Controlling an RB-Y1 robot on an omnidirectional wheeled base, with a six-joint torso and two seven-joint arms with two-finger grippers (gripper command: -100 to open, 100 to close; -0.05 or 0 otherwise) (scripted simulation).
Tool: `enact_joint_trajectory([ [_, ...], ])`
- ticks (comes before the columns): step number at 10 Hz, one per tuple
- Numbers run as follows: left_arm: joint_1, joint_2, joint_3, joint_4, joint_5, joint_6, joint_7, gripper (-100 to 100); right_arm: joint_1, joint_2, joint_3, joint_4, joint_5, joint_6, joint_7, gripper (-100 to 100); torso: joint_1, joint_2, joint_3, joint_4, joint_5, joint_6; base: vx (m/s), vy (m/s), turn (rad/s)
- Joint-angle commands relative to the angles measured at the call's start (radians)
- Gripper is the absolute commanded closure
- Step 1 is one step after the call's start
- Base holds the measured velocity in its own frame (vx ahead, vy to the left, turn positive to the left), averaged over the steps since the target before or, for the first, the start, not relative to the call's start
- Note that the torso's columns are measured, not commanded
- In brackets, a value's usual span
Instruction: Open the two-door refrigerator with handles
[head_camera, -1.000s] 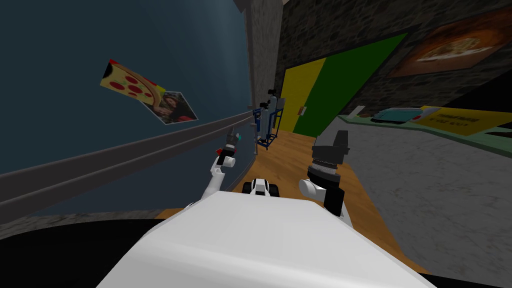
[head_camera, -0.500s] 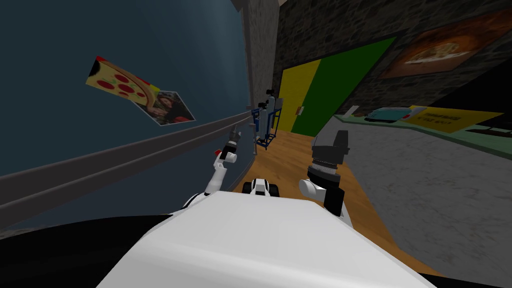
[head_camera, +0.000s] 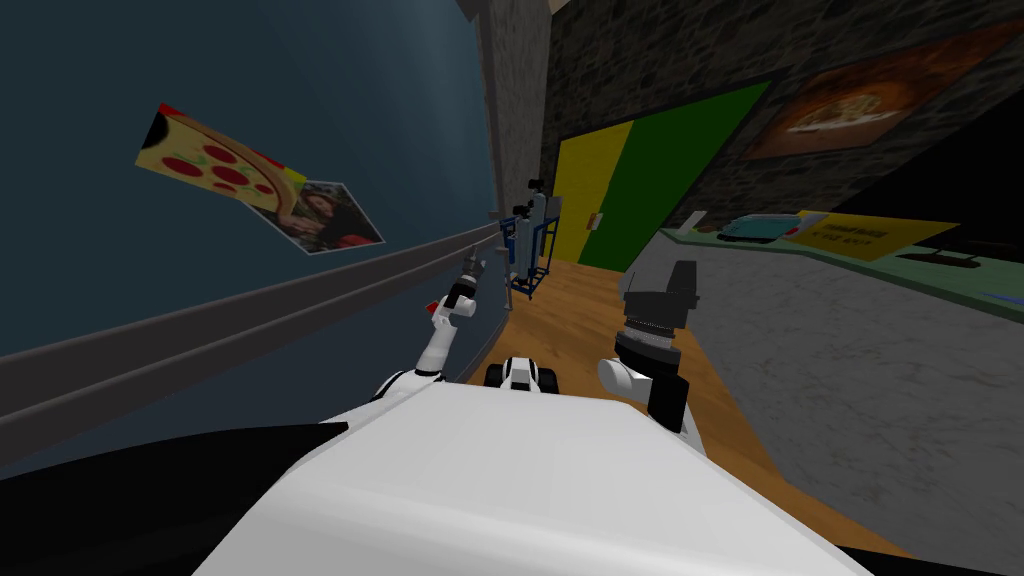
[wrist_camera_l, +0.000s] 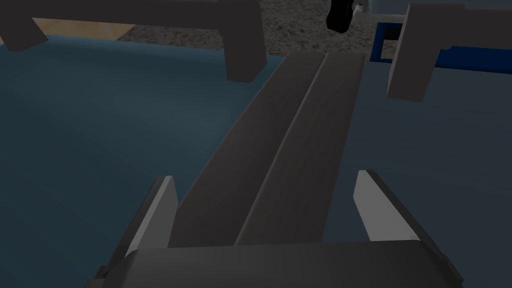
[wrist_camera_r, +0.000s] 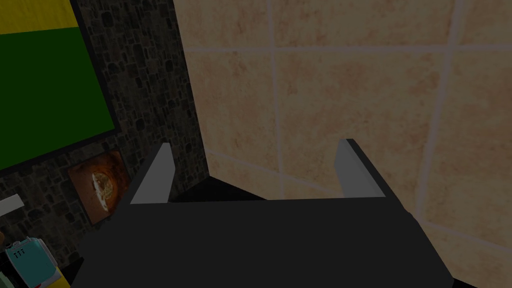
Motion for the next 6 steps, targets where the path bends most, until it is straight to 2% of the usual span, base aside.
enact_joint_trajectory([
  [1, -0.077, 0.009, 0.002, 0.072, 0.006, 0.045, 0.026, -100, 0.0, 0.0, 0.0, 0.0, 0.0, 0.0, 0.0, 0, 0.0, 0.0, 0.0, 0.0, 0.0, 0.0, 0.004, 0.017, -0.095],
  [2, -0.115, 0.014, 0.002, 0.112, 0.009, 0.073, 0.041, -100, 0.0, 0.0, 0.0, 0.0, 0.0, 0.0, 0.0, 0, 0.0, 0.0, 0.0, 0.0, 0.0, 0.0, 0.006, 0.024, -0.125],
  [3, -0.143, 0.014, 0.002, 0.117, 0.009, 0.073, 0.041, -100, 0.0, 0.0, 0.0, 0.0, 0.0, 0.0, 0.0, 0, 0.0, 0.0, 0.0, 0.0, 0.0, 0.0, 0.008, 0.021, -0.039],
  [4, -0.179, 0.02, 0.002, 0.161, 0.012, 0.101, 0.057, -100, 0.0, 0.0, 0.0, 0.0, 0.0, 0.0, 0.0, 0, 0.0, 0.0, 0.0, 0.0, 0.0, 0.0, 0.009, 0.017, -0.069],
  [5, -0.194, 0.02, 0.002, 0.162, 0.012, 0.101, 0.057, -100, 0.0, 0.0, 0.0, 0.0, 0.0, 0.0, 0.0, 0, 0.0, 0.0, 0.0, 0.0, 0.0, 0.0, 0.007, 0.014, -0.049],
  [6, -0.226, 0.027, 0.002, 0.2, 0.016, 0.129, 0.072, -100, 0.0, 0.0, 0.0, 0.0, 0.0, 0.0, 0.0, 0, -0.001, 0.0, 0.0, 0.0, 0.0, 0.0, 0.005, 0.018, -0.074],
])
